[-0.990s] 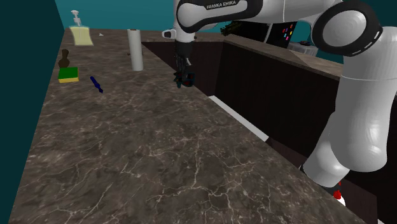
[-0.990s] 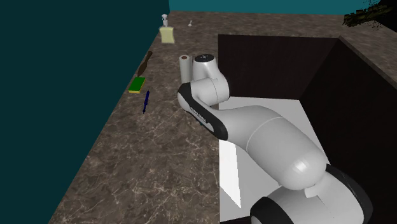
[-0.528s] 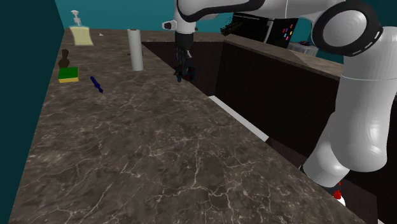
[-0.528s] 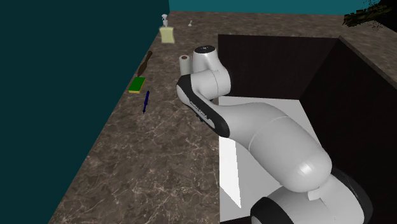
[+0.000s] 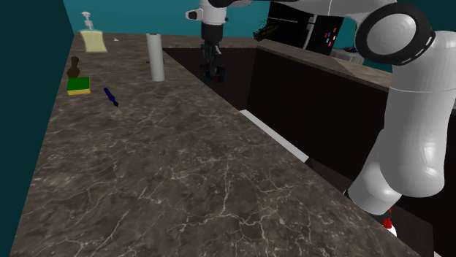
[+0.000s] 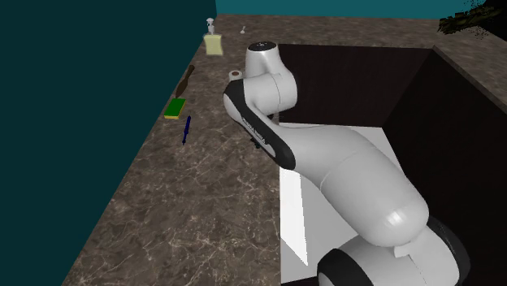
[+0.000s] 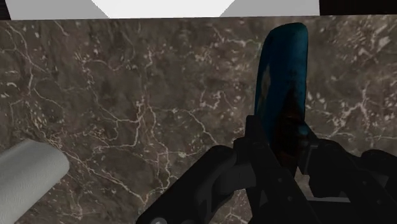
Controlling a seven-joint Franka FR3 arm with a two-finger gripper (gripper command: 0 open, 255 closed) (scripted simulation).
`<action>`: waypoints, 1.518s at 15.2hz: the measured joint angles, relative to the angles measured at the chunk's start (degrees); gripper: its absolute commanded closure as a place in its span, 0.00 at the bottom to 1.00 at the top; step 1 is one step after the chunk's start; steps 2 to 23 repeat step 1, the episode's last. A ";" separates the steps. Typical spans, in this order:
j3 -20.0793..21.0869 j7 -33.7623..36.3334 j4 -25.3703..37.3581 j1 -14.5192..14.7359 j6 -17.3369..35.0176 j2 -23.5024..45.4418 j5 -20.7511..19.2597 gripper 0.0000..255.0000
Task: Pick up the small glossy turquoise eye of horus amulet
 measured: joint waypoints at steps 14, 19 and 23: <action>0.01 0.01 1.06 0.03 -0.72 0.34 -0.01 1.00; 0.01 0.01 1.06 0.03 -0.72 0.34 -0.01 1.00; 0.01 0.01 1.06 0.03 -0.72 0.34 -0.01 1.00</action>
